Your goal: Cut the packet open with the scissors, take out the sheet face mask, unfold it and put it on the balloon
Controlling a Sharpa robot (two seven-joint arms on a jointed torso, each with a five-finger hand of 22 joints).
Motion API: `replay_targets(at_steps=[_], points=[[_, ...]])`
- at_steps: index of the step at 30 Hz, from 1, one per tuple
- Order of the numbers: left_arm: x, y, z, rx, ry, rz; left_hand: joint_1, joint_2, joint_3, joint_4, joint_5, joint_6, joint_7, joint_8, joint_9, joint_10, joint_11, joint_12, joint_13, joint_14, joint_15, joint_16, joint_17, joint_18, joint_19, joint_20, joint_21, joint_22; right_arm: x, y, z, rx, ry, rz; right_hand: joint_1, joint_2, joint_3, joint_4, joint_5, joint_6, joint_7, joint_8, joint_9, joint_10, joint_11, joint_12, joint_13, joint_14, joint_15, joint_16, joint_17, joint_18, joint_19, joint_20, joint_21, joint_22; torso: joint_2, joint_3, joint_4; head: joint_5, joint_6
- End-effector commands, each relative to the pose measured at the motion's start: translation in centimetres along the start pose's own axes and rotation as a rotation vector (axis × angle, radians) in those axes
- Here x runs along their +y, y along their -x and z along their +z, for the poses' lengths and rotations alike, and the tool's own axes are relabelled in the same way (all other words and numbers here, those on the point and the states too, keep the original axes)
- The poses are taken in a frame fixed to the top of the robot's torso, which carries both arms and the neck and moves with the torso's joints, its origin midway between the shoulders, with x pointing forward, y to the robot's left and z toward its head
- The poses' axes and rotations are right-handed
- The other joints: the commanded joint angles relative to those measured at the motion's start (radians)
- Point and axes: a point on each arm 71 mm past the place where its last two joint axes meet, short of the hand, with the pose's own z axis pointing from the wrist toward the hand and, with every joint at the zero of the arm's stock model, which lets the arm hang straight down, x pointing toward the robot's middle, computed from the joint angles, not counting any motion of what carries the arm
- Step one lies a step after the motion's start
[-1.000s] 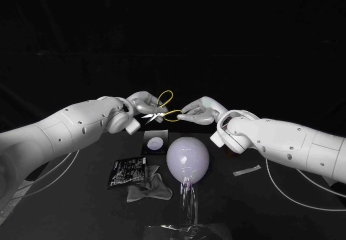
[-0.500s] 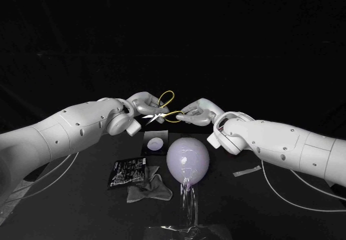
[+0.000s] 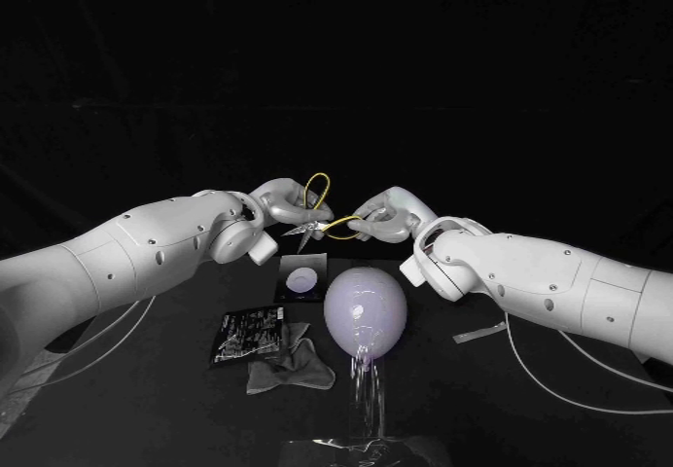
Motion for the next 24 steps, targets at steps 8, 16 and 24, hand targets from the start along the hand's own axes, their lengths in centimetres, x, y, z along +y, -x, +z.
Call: replay_targets(at_steps=[8,16,24], points=[[-0.5,0.1,0.0,-0.008,-0.042,0.019,-0.012,-0.073,0.024,-0.040,0.003,-0.086,0.051,-0.069,-0.012,-0.151,0.059,-0.019,-0.011,-0.134,0.056,-0.081,-0.024,-0.012,-0.098,0.021,-0.019,-0.006,-0.2,1.0,-0.1,-0.105,-0.010,0.041,-0.096,-0.019,0.154,-0.108,0.006,0.001,-0.017,0.043,0.049,0.080,-0.045,-0.004,0.002,0.054,-0.013,-0.037,0.017,0.006,-0.036,-0.017,0.069,0.104,0.000,-0.0001,0.0001,0.001,0.002],[-0.4,0.7,-0.2,-0.040,-0.060,0.010,-0.078,-0.147,0.005,-0.016,0.003,-0.148,0.074,-0.123,-0.044,-0.255,0.093,-0.017,-0.011,-0.221,0.091,-0.127,-0.047,-0.019,-0.157,0.052,-0.063,-0.030,-0.8,1.3,-0.1,-0.121,-0.063,0.034,-0.127,-0.019,0.185,-0.141,0.007,-0.002,-0.020,0.058,0.067,0.092,-0.048,-0.005,0.006,0.069,-0.016,-0.049,0.029,0.005,-0.052,-0.022,0.108,0.159,0.001,-0.0007,-0.0003,-0.002,0.003],[-0.2,1.5,-0.5,-0.067,-0.076,-0.026,-0.129,-0.185,-0.055,0.008,0.003,-0.177,0.090,-0.144,-0.057,-0.302,0.109,-0.011,-0.008,-0.258,0.107,-0.143,-0.059,-0.021,-0.182,0.062,-0.089,-0.044,-1.4,1.8,0.0,-0.138,-0.102,0.003,-0.152,-0.016,0.205,-0.168,0.007,-0.005,-0.022,0.068,0.082,0.100,-0.050,-0.007,0.010,0.081,-0.020,-0.061,0.041,0.005,-0.065,-0.025,0.146,0.211,0.000,-0.0006,-0.0004,-0.002,0.001]])
